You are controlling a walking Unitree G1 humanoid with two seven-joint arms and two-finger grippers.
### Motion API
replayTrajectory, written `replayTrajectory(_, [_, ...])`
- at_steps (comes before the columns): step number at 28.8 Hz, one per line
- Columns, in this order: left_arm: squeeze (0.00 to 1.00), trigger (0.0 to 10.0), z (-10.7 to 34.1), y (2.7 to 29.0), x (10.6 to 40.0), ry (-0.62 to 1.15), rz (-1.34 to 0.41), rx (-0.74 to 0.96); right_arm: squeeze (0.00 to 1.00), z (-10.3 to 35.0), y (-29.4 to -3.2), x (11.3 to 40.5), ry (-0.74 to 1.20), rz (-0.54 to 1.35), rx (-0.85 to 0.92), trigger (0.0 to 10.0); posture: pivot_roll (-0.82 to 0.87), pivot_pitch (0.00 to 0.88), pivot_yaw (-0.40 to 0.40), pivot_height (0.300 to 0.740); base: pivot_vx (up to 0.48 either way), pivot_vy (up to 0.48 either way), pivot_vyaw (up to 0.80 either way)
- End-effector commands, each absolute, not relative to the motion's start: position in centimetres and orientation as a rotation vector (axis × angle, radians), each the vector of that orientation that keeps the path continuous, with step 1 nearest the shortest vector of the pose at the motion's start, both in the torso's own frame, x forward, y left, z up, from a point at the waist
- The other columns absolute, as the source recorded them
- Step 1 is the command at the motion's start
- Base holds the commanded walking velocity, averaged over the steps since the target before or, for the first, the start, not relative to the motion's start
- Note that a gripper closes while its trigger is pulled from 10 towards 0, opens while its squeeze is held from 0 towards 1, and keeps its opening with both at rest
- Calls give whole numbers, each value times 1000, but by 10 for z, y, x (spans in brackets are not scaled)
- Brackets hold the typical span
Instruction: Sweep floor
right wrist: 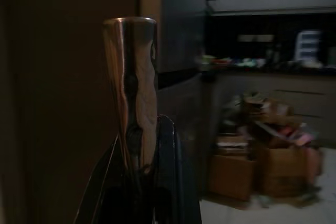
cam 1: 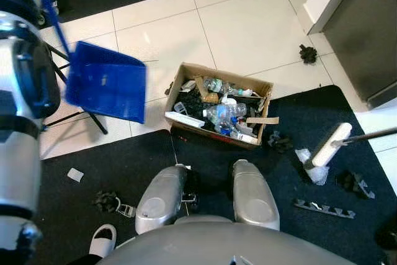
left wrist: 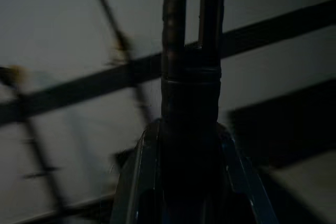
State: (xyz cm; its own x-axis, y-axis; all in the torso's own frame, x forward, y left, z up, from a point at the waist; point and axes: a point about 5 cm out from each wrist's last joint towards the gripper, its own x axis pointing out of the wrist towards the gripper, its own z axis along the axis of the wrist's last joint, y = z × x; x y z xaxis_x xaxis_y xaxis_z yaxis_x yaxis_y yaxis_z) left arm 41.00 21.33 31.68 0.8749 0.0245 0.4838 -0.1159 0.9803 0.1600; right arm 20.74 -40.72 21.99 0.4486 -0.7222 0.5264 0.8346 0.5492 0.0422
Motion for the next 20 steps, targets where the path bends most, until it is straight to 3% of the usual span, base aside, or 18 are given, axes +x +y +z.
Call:
replayTrajectory(1, [0, 10000, 315, 203, 408, -546, 1, 110, 0, 240, -394, 218, -637, -917, -151, 10000, -75, 33, 128, 740, 0, 0, 0])
replayTrajectory(14, [0, 10000, 265, 161, 398, -516, -222, -29, 0, 259, -363, 255, -672, -626, -17, 10000, -51, 7, 110, 740, 0, 0, 0])
replayTrajectory(18, [0, 10000, 242, 127, 375, -512, -380, -34, 0, 258, -346, 267, -636, -503, -38, 10000, -37, 0, 91, 740, 0, 0, 0])
replayTrajectory(20, [0, 10000, 240, 122, 372, -512, -394, -38, 0, 258, -343, 268, -631, -486, -41, 10000, -37, 0, 91, 740, 0, 0, 0])
